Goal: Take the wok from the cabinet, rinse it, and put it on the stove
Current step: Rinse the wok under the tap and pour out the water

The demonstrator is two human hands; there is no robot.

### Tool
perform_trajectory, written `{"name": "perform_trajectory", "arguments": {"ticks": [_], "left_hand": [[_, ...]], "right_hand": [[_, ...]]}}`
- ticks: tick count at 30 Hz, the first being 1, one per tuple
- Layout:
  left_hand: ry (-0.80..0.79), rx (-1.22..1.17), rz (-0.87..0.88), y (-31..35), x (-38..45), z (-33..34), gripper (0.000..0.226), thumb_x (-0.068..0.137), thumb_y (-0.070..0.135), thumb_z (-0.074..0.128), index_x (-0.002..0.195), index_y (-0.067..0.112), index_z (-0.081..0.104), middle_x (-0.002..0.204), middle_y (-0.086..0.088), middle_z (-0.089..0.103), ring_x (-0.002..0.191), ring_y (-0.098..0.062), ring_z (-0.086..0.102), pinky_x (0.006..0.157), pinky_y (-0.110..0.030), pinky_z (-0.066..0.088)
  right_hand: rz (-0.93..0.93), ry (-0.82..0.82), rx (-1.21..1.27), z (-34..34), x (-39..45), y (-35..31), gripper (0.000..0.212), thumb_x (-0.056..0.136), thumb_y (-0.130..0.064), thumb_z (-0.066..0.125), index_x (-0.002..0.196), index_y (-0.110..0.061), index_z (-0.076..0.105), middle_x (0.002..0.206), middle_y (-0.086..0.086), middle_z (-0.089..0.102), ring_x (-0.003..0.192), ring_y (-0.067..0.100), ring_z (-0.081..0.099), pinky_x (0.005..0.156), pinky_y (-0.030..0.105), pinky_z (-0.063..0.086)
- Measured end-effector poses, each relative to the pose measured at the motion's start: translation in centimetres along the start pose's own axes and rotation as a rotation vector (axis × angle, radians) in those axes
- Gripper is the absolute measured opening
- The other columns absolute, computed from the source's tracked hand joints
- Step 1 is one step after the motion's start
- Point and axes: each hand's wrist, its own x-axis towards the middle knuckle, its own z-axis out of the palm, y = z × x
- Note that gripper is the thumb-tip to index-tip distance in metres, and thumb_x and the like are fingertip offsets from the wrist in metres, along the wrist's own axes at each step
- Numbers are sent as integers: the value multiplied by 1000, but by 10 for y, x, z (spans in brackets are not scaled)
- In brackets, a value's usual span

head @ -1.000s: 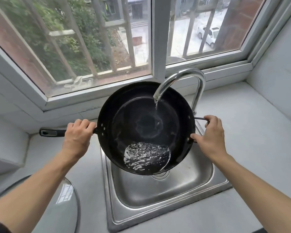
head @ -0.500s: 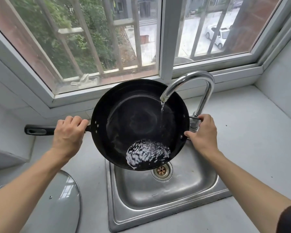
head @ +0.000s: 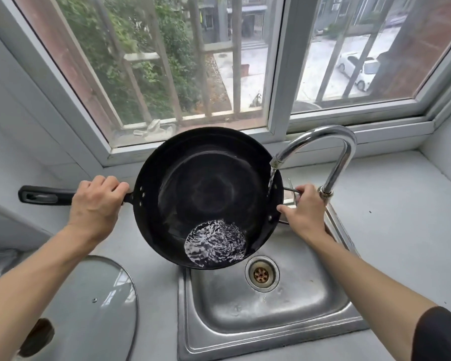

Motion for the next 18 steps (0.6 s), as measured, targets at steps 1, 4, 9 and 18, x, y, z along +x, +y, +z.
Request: {"name": "perform_trajectory", "arguments": {"ticks": [1,4,9,18], "left_hand": [[-1,7,-16,-3,-1,0,15,74,-8,64,81,5,60,76,-14,55,69,-36,49,58,-41,28],[26,12,-42,-8,-1,-3,11,76,-2,52,80,5,60,76,-13,55,69,-35,48,58,-42,32],[29,14,-65,-12,-1,-9,15,75,-8,58,81,6,61,77,-13,55,71,-36,49,60,-42,32],[46,47,-66,-10,-1,-15,17,75,0,49,83,7,62,78,-11,56,72,-35,48,60,-41,29]], "right_hand": [[-3,-5,-1,2,1,-3,61,64,-21,88,111,-10,50,99,5,56,92,19,52,79,25,37],[-1,-17,11,8,6,-9,59,65,-21,87,111,-9,51,98,3,54,91,18,50,80,26,38],[-18,-22,16,16,15,-15,57,66,-20,86,110,-8,52,92,2,52,88,19,49,76,26,34],[-32,-18,85,16,29,-14,54,64,-21,87,105,-13,52,84,4,54,80,22,53,73,35,45]]}}
